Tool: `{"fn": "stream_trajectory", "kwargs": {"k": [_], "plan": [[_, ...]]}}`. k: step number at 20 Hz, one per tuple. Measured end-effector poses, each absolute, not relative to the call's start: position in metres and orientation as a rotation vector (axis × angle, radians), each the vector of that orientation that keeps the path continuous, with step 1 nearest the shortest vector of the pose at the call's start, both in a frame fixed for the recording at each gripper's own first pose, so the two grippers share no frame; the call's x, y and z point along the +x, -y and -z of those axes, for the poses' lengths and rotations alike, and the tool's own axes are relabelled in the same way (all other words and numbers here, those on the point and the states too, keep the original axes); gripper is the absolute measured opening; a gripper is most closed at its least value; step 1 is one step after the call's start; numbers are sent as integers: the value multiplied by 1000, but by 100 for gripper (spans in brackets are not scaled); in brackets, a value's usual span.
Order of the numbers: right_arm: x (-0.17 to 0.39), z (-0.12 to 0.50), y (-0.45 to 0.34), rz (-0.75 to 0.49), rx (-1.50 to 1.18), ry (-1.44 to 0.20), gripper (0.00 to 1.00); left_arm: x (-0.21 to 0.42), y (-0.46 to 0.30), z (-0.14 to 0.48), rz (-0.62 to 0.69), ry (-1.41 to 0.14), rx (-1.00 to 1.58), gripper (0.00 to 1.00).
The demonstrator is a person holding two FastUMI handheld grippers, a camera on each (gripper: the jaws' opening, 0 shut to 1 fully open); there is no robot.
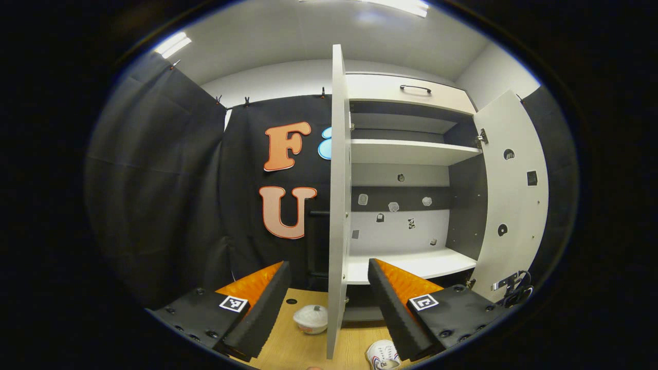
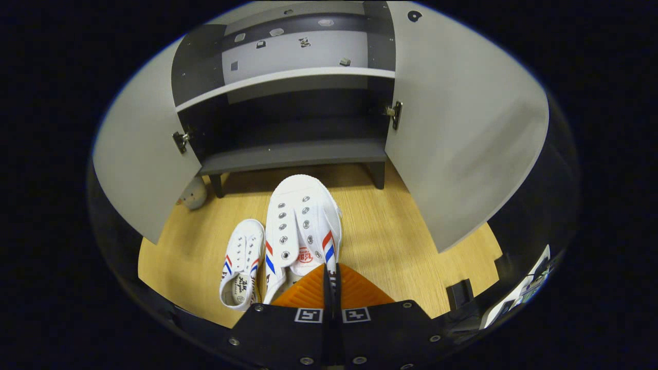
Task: Grab one shoe with the right hand and put it into the shoe cabinet, grab the other shoe with the left hand and put it into the shoe cabinet; then close the right door with the right hand and the left door with the left hand.
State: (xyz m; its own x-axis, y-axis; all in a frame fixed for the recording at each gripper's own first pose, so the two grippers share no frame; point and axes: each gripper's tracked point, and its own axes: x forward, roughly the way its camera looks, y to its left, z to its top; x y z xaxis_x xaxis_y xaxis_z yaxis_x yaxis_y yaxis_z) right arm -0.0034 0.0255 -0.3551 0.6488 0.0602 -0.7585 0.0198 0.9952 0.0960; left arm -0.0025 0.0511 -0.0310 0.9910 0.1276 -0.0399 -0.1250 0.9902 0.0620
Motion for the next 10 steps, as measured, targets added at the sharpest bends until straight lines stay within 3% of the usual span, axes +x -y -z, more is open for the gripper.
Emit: {"fn": "stream_trajectory", "kwargs": {"k": [5, 10], "plan": [[28, 244, -18, -47, 98, -748, 0, -1, -54, 30, -142, -26, 87, 98], [67, 175, -43, -100, 118, -627, 0, 0, -50, 36, -127, -32, 77, 98]]}}
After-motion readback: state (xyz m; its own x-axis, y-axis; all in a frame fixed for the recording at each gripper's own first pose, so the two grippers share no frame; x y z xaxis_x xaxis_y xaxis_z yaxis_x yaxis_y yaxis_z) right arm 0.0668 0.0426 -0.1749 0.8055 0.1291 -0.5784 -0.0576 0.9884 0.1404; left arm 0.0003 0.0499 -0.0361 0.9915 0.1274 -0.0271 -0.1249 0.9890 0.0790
